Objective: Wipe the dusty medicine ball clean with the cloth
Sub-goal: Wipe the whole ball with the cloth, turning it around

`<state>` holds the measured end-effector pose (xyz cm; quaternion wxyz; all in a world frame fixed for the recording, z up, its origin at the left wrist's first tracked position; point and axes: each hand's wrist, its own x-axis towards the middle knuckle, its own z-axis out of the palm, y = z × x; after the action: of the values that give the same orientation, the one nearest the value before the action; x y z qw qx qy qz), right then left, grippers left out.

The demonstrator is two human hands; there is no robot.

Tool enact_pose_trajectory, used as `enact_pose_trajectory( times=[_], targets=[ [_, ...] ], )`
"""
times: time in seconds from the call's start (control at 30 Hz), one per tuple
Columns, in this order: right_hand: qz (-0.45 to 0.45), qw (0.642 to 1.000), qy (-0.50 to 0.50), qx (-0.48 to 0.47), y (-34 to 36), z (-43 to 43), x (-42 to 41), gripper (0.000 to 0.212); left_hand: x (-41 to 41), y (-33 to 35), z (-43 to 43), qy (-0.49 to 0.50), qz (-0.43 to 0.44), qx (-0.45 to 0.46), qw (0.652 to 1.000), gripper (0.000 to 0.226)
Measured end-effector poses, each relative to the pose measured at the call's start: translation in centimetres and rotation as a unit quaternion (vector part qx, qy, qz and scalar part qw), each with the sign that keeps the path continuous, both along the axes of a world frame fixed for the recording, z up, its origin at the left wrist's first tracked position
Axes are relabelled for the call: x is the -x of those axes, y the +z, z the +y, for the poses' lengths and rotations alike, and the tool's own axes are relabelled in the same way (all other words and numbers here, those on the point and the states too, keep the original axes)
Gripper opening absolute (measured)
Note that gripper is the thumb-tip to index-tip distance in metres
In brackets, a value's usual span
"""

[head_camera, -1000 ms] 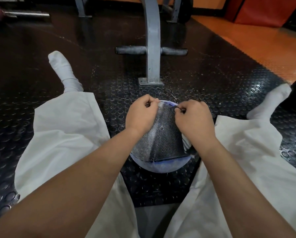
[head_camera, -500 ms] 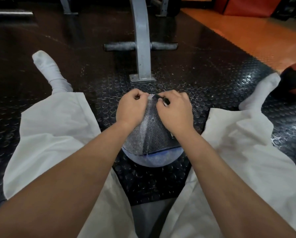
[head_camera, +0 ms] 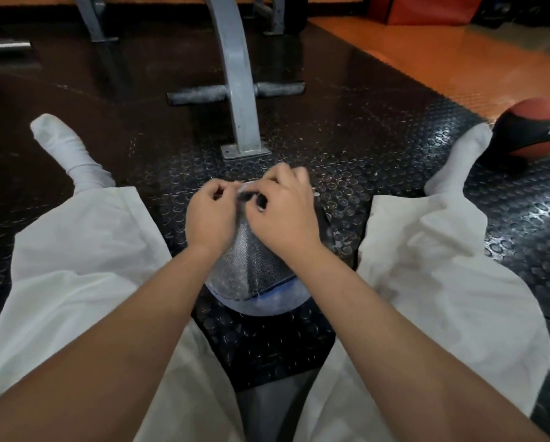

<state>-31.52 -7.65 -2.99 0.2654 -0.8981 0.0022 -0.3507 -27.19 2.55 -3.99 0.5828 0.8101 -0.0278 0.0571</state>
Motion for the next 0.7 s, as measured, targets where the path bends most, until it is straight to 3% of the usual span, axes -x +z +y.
enact_pose_trajectory(
  times=[0.1,0.27,0.5,0.6,0.7],
  targets=[
    [0.001,0.999,0.053,-0.010,0.3,-0.1,-0.6,0.022,-0.7,0.0,0.5,-0.017,0.009,0.035,0.999,0.023],
    [-0.003,0.987,0.023,-0.159,-0.2,-3.1,0.1,0.014,-1.0,0.2,-0.6,-0.016,0.018,0.020,1.000,0.022],
    [-0.001,0.900,-0.078,-0.430,-3.2,-7.5,0.9,0.011,-1.0,0.2,-1.4,-0.009,0.008,-0.026,1.000,0.023],
    [0.021,0.902,-0.098,-0.420,-3.4,-7.7,0.5,0.014,-0.6,0.0,-1.2,0.010,-0.003,-0.031,0.999,0.022],
    [0.007,0.943,-0.047,-0.330,-1.7,-5.8,0.0,0.013,-0.4,-0.2,-0.9,0.033,-0.008,-0.042,0.999,0.020]
  ],
)
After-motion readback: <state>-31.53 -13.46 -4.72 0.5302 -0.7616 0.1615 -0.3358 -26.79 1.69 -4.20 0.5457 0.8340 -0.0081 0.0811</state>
